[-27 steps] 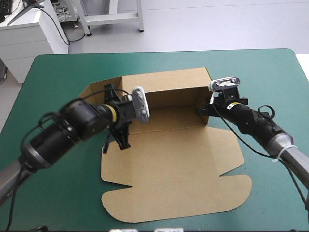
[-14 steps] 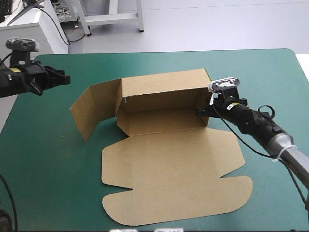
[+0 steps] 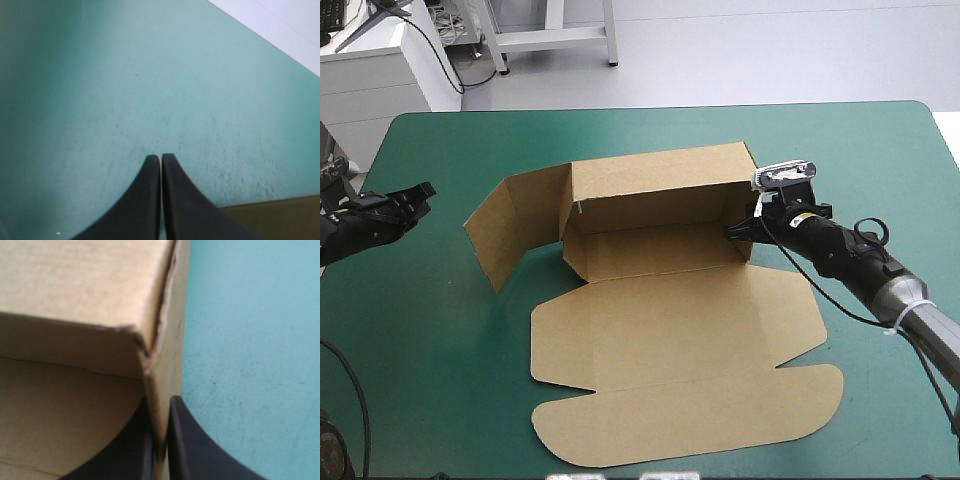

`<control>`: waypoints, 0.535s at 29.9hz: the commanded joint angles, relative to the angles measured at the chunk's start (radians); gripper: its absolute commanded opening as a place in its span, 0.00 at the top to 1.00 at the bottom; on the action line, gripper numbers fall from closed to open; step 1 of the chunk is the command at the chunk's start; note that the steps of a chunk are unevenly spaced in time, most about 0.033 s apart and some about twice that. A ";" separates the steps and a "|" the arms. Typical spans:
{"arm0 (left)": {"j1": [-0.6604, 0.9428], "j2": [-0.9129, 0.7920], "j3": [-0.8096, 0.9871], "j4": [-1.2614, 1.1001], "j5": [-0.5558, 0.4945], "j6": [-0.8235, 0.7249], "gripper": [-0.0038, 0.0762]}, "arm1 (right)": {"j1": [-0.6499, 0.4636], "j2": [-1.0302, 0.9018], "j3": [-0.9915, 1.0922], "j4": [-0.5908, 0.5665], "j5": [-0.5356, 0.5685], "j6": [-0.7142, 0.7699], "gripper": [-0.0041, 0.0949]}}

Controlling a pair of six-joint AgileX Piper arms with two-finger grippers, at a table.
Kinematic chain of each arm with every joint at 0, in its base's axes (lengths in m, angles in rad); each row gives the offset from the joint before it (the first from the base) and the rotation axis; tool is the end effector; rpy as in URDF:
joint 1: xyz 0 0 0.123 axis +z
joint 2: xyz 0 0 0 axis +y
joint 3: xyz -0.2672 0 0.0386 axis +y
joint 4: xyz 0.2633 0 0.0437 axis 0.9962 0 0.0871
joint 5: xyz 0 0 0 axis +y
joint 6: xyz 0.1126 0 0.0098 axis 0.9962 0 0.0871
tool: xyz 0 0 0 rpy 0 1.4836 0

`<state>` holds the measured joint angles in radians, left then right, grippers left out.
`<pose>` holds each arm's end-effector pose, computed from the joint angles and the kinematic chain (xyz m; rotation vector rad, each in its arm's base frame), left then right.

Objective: Fold the box

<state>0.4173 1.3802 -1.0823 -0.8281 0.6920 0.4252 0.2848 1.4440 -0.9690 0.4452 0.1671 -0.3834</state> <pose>0.3202 0.0838 0.2913 -0.5153 2.1753 -0.4806 0.3388 0.1076 0.2535 -0.2845 2.1015 0.2791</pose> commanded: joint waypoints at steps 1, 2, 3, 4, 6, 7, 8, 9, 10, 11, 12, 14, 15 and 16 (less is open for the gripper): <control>0.003 -0.030 0.022 -0.063 -0.083 -0.007 0.96 | -0.005 -0.033 -0.060 0.005 -0.028 0.012 0.98; 0.003 -0.030 0.031 -0.063 -0.093 -0.007 0.96 | -0.010 -0.035 -0.079 -0.007 0.018 0.011 0.98; 0.003 -0.030 0.038 -0.065 -0.105 -0.007 0.96 | -0.019 -0.035 -0.103 -0.015 0.066 0.012 0.98; 0.003 -0.030 0.042 -0.069 -0.112 -0.007 0.96 | -0.032 -0.033 -0.145 -0.033 0.136 0.024 0.97; 0.003 -0.027 0.042 -0.071 -0.116 -0.007 0.96 | -0.054 -0.033 -0.218 -0.072 0.230 0.087 0.97; 0.003 -0.027 0.042 -0.076 -0.116 -0.007 0.96 | -0.063 -0.033 -0.262 -0.096 0.279 0.135 0.97; 0.003 -0.027 0.042 -0.079 -0.116 -0.007 0.96 | -0.062 -0.033 -0.307 -0.114 0.321 0.173 0.97; 0.003 -0.027 0.042 -0.079 -0.116 -0.007 0.96 | -0.062 -0.033 -0.352 -0.144 0.376 0.205 0.97; 0.003 -0.027 0.042 -0.079 -0.116 -0.007 0.96 | -0.062 -0.033 -0.397 -0.169 0.435 0.236 0.97; 0.003 -0.027 0.042 -0.079 -0.116 -0.007 0.96 | -0.062 -0.033 -0.431 -0.181 0.494 0.263 0.97; 0.003 -0.027 0.042 -0.077 -0.116 -0.007 0.96 | -0.062 -0.033 -0.469 -0.188 0.554 0.295 0.97; 0.003 -0.027 0.042 -0.068 -0.116 -0.007 0.96 | -0.062 -0.033 -0.529 -0.196 0.645 0.339 0.97; 0.003 -0.027 0.042 -0.072 -0.116 -0.007 0.96 | -0.062 -0.033 -0.555 -0.201 0.685 0.359 0.97; 0.003 -0.027 0.042 -0.079 -0.116 -0.007 0.96 | -0.062 -0.033 -0.576 -0.208 0.720 0.383 0.97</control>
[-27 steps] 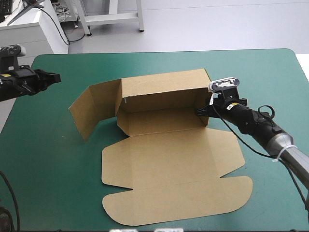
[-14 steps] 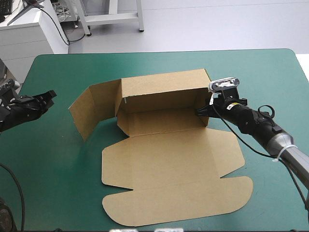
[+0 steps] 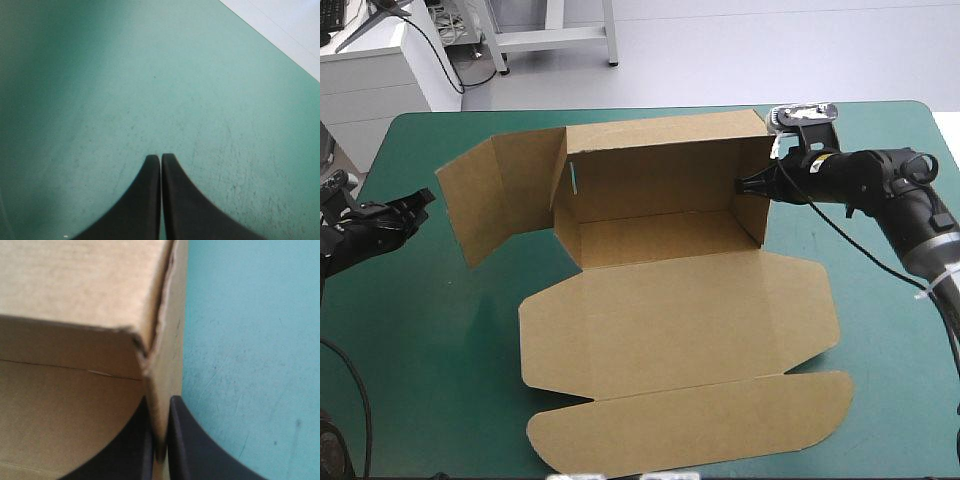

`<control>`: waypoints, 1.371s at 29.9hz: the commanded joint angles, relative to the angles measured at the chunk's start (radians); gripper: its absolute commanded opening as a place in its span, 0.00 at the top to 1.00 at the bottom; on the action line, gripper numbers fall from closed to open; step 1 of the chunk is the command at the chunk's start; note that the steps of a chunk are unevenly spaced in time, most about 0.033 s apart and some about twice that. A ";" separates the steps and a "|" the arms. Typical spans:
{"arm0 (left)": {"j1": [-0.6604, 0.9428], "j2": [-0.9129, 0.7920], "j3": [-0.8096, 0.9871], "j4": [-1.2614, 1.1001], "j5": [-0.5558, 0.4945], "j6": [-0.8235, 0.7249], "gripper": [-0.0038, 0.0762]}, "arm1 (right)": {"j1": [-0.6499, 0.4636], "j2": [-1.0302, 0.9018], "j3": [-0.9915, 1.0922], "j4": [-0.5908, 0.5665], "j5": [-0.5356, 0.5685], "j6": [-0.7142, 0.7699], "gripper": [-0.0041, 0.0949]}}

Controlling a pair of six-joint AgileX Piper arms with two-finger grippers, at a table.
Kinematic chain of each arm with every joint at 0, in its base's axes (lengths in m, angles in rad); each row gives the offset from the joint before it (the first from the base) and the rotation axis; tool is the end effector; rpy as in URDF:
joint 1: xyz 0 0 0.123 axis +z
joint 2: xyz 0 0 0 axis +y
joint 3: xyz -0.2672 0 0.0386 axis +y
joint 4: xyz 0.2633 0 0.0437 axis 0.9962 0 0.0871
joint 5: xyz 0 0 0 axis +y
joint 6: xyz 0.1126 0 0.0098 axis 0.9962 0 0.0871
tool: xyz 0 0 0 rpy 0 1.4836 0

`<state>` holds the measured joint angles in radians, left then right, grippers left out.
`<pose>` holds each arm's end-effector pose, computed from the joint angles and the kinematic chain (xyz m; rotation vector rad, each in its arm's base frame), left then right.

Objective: Fold the box

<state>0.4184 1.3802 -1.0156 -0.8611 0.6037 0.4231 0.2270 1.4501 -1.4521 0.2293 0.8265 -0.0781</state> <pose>0.3185 0.0883 0.2739 -0.6050 2.1461 -0.4616 0.3395 0.0978 0.3633 -0.2580 2.2930 0.3501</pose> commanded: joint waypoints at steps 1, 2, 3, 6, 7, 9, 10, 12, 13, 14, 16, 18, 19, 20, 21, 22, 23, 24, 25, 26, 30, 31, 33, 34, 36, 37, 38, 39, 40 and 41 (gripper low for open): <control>0.002 -0.027 -0.025 -0.047 -0.028 -0.005 0.96 | -0.005 -0.039 -0.107 0.008 0.085 0.088 0.97; 0.002 -0.027 -0.025 -0.047 -0.028 -0.007 0.96 | -0.005 -0.037 -0.112 0.008 0.117 0.089 0.97; 0.002 -0.027 -0.025 -0.049 -0.026 -0.007 0.96 | -0.005 -0.037 -0.114 0.006 0.146 0.099 0.97; 0.002 -0.027 -0.025 -0.049 -0.023 -0.026 0.96 | -0.005 -0.030 -0.114 -0.008 0.257 0.103 0.97; 0.002 -0.027 -0.025 -0.049 -0.023 -0.026 0.96 | -0.005 -0.025 -0.114 -0.009 0.295 0.103 0.97; 0.002 -0.027 -0.025 -0.049 -0.023 -0.026 0.96 | -0.005 -0.017 -0.114 -0.009 0.356 0.106 0.97; 0.002 -0.027 -0.025 -0.055 -0.023 -0.026 0.96 | -0.003 -0.011 -0.114 -0.009 0.380 0.106 0.97; 0.002 -0.027 -0.025 -0.068 -0.023 -0.028 0.96 | -0.003 0.001 -0.114 -0.007 0.419 0.106 0.97; 0.002 -0.027 -0.025 -0.079 -0.023 -0.028 0.96 | -0.003 0.005 -0.112 -0.006 0.423 0.106 0.97; 0.002 -0.027 -0.025 -0.086 -0.023 -0.028 0.96 | -0.003 0.010 -0.109 -0.006 0.423 0.106 0.97; 0.002 -0.027 -0.025 -0.093 -0.023 -0.028 0.96 | -0.003 0.023 -0.107 -0.006 0.423 0.108 0.97; 0.002 -0.027 -0.025 -0.093 -0.023 -0.028 0.96 | -0.003 0.048 -0.105 -0.008 0.421 0.106 0.97; 0.002 -0.027 -0.025 -0.093 -0.023 -0.028 0.96 | -0.003 0.062 -0.105 -0.013 0.419 0.102 0.97; 0.002 -0.027 -0.025 -0.093 -0.023 -0.028 0.96 | -0.003 0.079 -0.105 -0.012 0.419 0.096 0.97; 0.002 -0.027 -0.025 -0.093 -0.023 -0.028 0.96 | -0.003 0.099 -0.105 -0.012 0.419 0.096 0.97; 0.002 -0.027 -0.025 -0.093 -0.023 -0.028 0.96 | -0.003 0.122 -0.105 -0.010 0.415 0.094 0.97; 0.002 -0.027 -0.025 -0.093 -0.023 -0.028 0.96 | -0.003 0.139 -0.105 -0.010 0.407 0.094 0.97; 0.002 -0.027 -0.025 -0.093 -0.023 -0.028 0.96 | -0.003 0.166 -0.105 -0.010 0.396 0.087 0.97; 0.002 -0.027 -0.025 -0.093 -0.023 -0.028 0.96 | -0.003 0.182 -0.105 -0.010 0.390 0.078 0.97; 0.002 -0.027 -0.025 -0.091 -0.025 -0.028 0.96 | -0.003 0.198 -0.105 -0.010 0.378 0.078 0.97; 0.002 -0.027 -0.025 -0.079 -0.029 -0.028 0.96 | -0.003 0.257 -0.105 -0.010 0.277 0.078 0.97; 0.002 -0.027 -0.025 -0.079 -0.029 -0.028 0.96 | -0.003 0.265 -0.105 -0.007 0.249 0.078 0.97; 0.002 -0.027 -0.025 -0.079 -0.027 -0.028 0.96 | -0.003 0.279 -0.105 0.001 0.199 0.078 0.97; 0.002 -0.027 -0.025 -0.079 -0.025 -0.028 0.96 | -0.003 0.288 -0.105 -0.001 0.185 0.072 0.97; 0.002 -0.027 -0.025 -0.079 -0.025 -0.029 0.96 | -0.003 0.298 -0.105 -0.001 0.158 0.048 0.97; 0.002 -0.027 -0.025 -0.079 -0.025 -0.030 0.96 | -0.003 0.300 -0.105 -0.001 0.150 0.030 0.97; 0.002 -0.027 -0.025 -0.079 -0.025 -0.030 0.96 | -0.003 0.307 -0.105 -0.001 0.146 0.016 0.96; 0.002 -0.027 -0.025 -0.079 -0.027 -0.030 0.96 | -0.003 0.309 -0.105 -0.001 0.145 0.016 0.95; 0.002 -0.027 -0.025 -0.079 -0.027 -0.030 0.96 | -0.003 0.311 -0.105 -0.001 0.145 0.014 0.92; 0.002 -0.027 -0.025 -0.079 -0.029 -0.028 0.96 | -0.003 0.312 -0.105 -0.001 0.145 0.012 0.87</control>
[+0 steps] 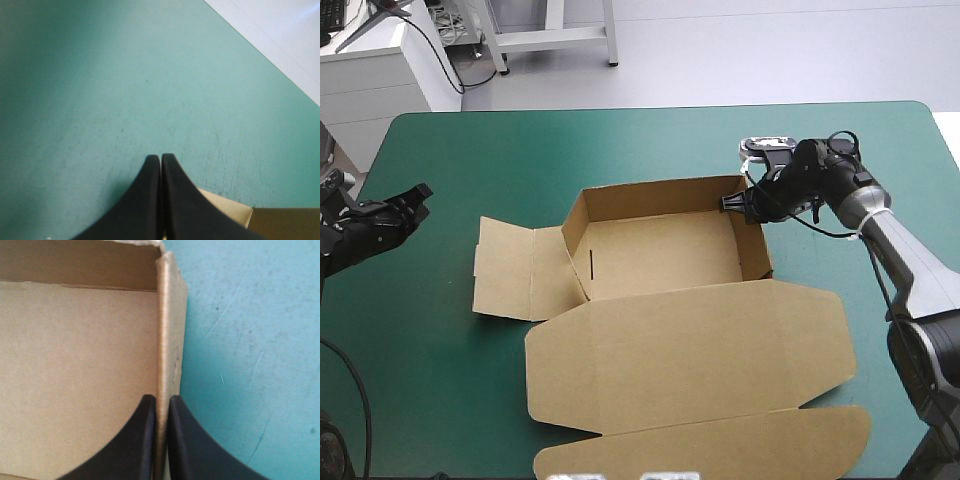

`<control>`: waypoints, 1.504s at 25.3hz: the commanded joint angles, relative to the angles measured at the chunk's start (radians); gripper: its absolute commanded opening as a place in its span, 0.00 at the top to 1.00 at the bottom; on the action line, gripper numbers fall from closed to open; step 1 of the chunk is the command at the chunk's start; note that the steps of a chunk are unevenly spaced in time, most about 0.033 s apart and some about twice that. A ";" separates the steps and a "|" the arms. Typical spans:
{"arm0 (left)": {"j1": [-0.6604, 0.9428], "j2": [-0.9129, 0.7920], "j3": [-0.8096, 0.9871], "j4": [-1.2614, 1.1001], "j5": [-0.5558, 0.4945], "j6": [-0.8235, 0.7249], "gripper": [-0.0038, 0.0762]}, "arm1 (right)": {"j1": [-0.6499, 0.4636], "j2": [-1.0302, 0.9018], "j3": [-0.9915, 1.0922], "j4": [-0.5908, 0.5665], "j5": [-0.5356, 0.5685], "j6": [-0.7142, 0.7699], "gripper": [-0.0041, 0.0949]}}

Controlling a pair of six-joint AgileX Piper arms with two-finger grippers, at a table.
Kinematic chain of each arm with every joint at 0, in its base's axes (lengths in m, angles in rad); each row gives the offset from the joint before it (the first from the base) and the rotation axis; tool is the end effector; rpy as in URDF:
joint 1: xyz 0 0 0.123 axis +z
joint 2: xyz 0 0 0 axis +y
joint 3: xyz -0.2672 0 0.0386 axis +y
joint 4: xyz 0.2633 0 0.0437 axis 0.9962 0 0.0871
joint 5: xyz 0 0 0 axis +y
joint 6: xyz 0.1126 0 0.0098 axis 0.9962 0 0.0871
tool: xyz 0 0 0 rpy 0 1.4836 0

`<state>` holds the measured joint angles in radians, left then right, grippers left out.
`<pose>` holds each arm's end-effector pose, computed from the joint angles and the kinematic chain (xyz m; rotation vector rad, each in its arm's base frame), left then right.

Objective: Fold the box

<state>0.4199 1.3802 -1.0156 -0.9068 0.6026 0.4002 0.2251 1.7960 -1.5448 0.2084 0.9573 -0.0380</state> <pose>0.3197 0.0874 0.2761 -0.6610 2.1128 -0.5135 0.3979 0.1107 0.2519 -0.2447 2.6845 0.3237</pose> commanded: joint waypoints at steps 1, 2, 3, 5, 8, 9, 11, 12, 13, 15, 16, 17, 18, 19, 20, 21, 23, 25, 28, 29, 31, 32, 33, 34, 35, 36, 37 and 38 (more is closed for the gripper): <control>0.000 -0.027 -0.025 -0.033 -0.028 -0.005 0.96 | -0.001 -0.034 -0.012 0.020 0.013 -0.028 0.82; 0.000 -0.027 -0.025 -0.033 -0.028 -0.005 0.96 | -0.001 -0.034 -0.014 0.020 0.011 -0.028 0.74; 0.000 -0.027 -0.025 -0.033 -0.030 -0.005 0.96 | -0.001 -0.034 -0.021 0.020 0.011 -0.028 0.68; 0.000 -0.027 -0.025 -0.033 -0.034 -0.005 0.96 | -0.001 -0.034 -0.041 0.020 0.014 -0.028 0.49; 0.000 -0.027 -0.025 -0.033 -0.034 -0.005 0.96 | -0.001 -0.034 -0.091 0.020 0.039 -0.020 0.26; 0.000 -0.027 -0.025 -0.033 -0.034 -0.005 0.96 | -0.001 -0.034 -0.110 0.020 0.051 -0.016 0.21; 0.000 -0.027 -0.025 -0.033 -0.034 -0.005 0.96 | -0.001 -0.034 -0.162 0.016 0.091 0.014 0.12; 0.000 -0.027 -0.025 -0.033 -0.034 -0.005 0.96 | -0.001 -0.034 -0.186 0.011 0.114 0.027 0.12; 0.000 -0.027 -0.025 -0.033 -0.034 -0.005 0.96 | -0.001 -0.034 -0.216 0.005 0.147 0.038 0.12; 0.000 -0.027 -0.025 -0.033 -0.027 -0.005 0.96 | -0.001 -0.034 -0.281 -0.011 0.224 0.048 0.12; 0.000 -0.027 -0.025 -0.033 -0.022 -0.005 0.96 | -0.001 -0.034 -0.312 -0.024 0.268 0.048 0.12; 0.000 -0.027 -0.025 -0.031 -0.020 -0.005 0.96 | -0.001 -0.034 -0.340 -0.045 0.296 0.048 0.12; 0.000 -0.027 -0.025 -0.031 -0.020 -0.005 0.96 | -0.001 -0.042 -0.351 -0.051 0.294 0.055 0.12; 0.000 -0.027 -0.025 -0.029 -0.018 -0.005 0.96 | -0.001 -0.054 -0.359 -0.053 0.294 0.055 0.12; 0.000 -0.027 -0.025 -0.020 -0.018 -0.005 0.96 | -0.001 -0.070 -0.362 -0.053 0.294 0.055 0.12; 0.000 -0.027 -0.023 -0.013 -0.017 -0.005 0.96 | -0.001 -0.099 -0.362 -0.057 0.294 0.055 0.12; 0.000 -0.027 -0.023 -0.009 -0.012 -0.005 0.96 | -0.001 -0.154 -0.348 -0.060 0.294 0.061 0.12; 0.000 -0.027 -0.023 -0.009 0.002 -0.005 0.96 | -0.001 -0.216 -0.318 -0.054 0.294 0.074 0.12; 0.000 -0.027 -0.023 -0.014 0.004 -0.009 0.96 | -0.001 -0.278 -0.252 -0.065 0.294 0.080 0.12; 0.000 -0.027 -0.023 -0.015 0.004 -0.009 0.96 | -0.001 -0.298 -0.225 -0.072 0.294 0.080 0.12; 0.000 -0.027 -0.023 -0.017 0.004 -0.009 0.96 | -0.001 -0.328 -0.181 -0.077 0.294 0.080 0.12; 0.000 -0.027 -0.023 -0.019 0.004 -0.009 0.96 | -0.001 -0.335 -0.170 -0.077 0.294 0.080 0.12; 0.000 -0.027 -0.023 -0.019 0.004 -0.009 0.96 | -0.001 -0.335 -0.170 -0.077 0.294 0.080 0.12; 0.000 -0.027 -0.023 -0.019 0.004 -0.009 0.96 | -0.001 -0.333 -0.170 -0.077 0.294 0.086 0.12; 0.000 -0.027 -0.023 -0.019 0.004 -0.009 0.96 | -0.001 -0.328 -0.170 -0.079 0.294 0.086 0.12; 0.000 -0.027 -0.023 -0.019 0.002 -0.009 0.96 | -0.001 -0.310 -0.170 -0.081 0.294 0.094 0.12; 0.000 -0.027 -0.023 -0.019 0.002 -0.012 0.96 | -0.001 -0.297 -0.170 -0.081 0.294 0.094 0.12; 0.000 -0.027 -0.023 -0.019 -0.006 -0.026 0.96 | -0.001 -0.264 -0.170 -0.081 0.294 0.097 0.12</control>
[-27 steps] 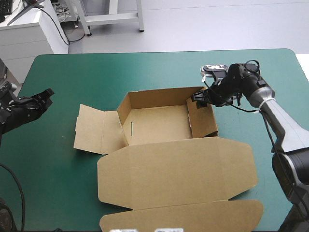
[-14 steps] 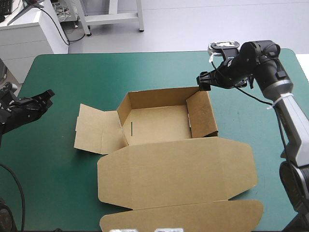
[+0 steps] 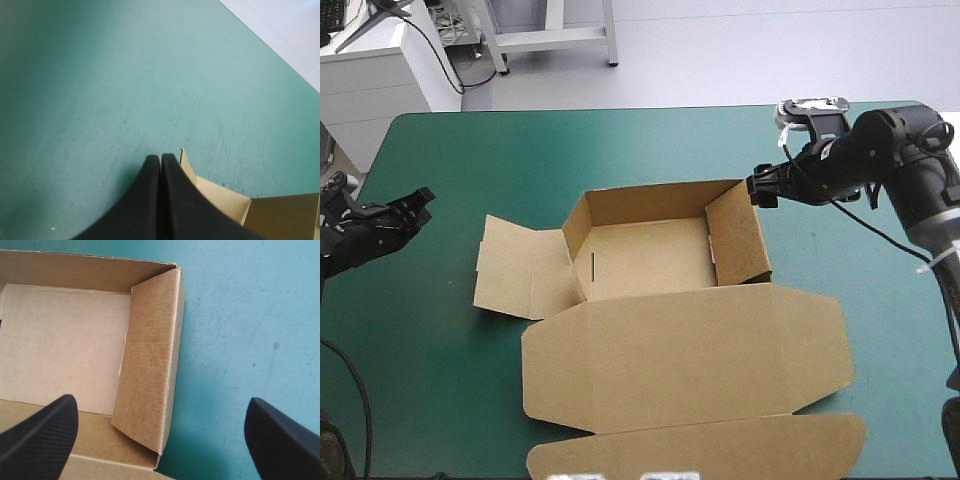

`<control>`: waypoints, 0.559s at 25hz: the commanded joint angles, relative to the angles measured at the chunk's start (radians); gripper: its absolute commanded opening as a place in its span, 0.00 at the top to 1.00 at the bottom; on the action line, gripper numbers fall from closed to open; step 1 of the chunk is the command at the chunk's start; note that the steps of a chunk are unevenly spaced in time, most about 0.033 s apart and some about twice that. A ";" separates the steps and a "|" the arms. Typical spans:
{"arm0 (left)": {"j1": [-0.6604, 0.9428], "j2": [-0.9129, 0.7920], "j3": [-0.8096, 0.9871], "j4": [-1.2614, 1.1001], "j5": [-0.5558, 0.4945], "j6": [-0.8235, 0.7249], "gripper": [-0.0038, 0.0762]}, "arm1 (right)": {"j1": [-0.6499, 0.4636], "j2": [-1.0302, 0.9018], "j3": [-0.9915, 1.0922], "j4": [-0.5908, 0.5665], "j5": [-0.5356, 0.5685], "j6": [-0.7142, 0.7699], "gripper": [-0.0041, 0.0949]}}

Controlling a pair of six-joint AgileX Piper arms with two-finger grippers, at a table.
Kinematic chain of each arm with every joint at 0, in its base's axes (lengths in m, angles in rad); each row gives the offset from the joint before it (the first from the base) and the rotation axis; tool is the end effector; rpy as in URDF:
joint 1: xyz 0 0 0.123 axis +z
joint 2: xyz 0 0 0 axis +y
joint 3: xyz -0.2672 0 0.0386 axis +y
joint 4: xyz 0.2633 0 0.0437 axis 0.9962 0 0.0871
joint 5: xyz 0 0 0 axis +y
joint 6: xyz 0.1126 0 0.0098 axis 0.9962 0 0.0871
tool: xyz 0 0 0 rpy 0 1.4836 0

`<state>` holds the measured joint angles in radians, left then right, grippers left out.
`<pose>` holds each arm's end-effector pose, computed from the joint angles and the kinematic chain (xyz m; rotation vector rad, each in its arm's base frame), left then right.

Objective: Fold the box

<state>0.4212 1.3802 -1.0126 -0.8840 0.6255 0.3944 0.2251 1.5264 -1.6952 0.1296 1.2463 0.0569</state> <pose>0.3176 0.0862 0.2731 -0.6484 2.1434 -0.5143 0.3290 0.0895 0.3853 -0.2101 2.5634 0.2803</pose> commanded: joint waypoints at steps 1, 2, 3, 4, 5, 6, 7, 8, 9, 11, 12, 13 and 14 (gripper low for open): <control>-0.001 -0.027 -0.026 -0.042 -0.033 -0.030 0.96 | -0.001 0.020 -0.020 -0.002 0.005 0.002 0.12; -0.001 -0.027 -0.026 -0.042 -0.039 -0.032 0.96 | -0.001 0.053 -0.020 -0.002 0.005 0.006 0.12; -0.001 -0.027 -0.026 -0.042 -0.042 -0.032 0.96 | -0.001 0.075 -0.020 -0.002 0.005 0.006 0.12; -0.001 -0.027 -0.026 -0.042 -0.043 -0.032 0.96 | -0.001 0.096 -0.020 0.000 0.005 0.006 0.12; -0.001 -0.027 -0.026 -0.042 -0.046 -0.032 0.96 | -0.001 0.113 -0.020 0.002 0.003 0.006 0.12; -0.001 -0.027 -0.026 -0.042 -0.047 -0.032 0.96 | -0.001 0.134 -0.020 0.002 0.001 0.006 0.12; -0.001 -0.027 -0.026 -0.042 -0.048 -0.032 0.96 | 0.001 0.153 -0.020 0.002 -0.002 0.006 0.12; -0.001 -0.027 -0.026 -0.042 -0.049 -0.032 0.96 | 0.010 0.179 -0.020 -0.001 -0.011 0.006 0.12; -0.001 -0.027 -0.026 -0.042 -0.053 -0.032 0.96 | 0.025 0.215 -0.020 -0.006 -0.016 0.006 0.12; -0.001 -0.027 -0.026 -0.042 -0.060 -0.032 0.96 | 0.052 0.255 -0.020 -0.034 -0.020 0.008 0.12; -0.001 -0.027 -0.026 -0.042 -0.062 -0.032 0.96 | 0.061 0.267 -0.020 -0.049 -0.020 0.016 0.12; -0.001 -0.027 -0.026 -0.045 -0.061 -0.032 0.96 | 0.069 0.282 -0.020 -0.064 -0.020 0.023 0.12; -0.001 -0.027 -0.026 -0.045 -0.061 -0.032 0.96 | 0.072 0.295 -0.020 -0.071 -0.019 0.027 0.12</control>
<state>0.4212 1.3802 -1.0126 -0.8840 0.5957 0.3692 0.2837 1.8374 -1.6952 0.0893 1.2399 0.0726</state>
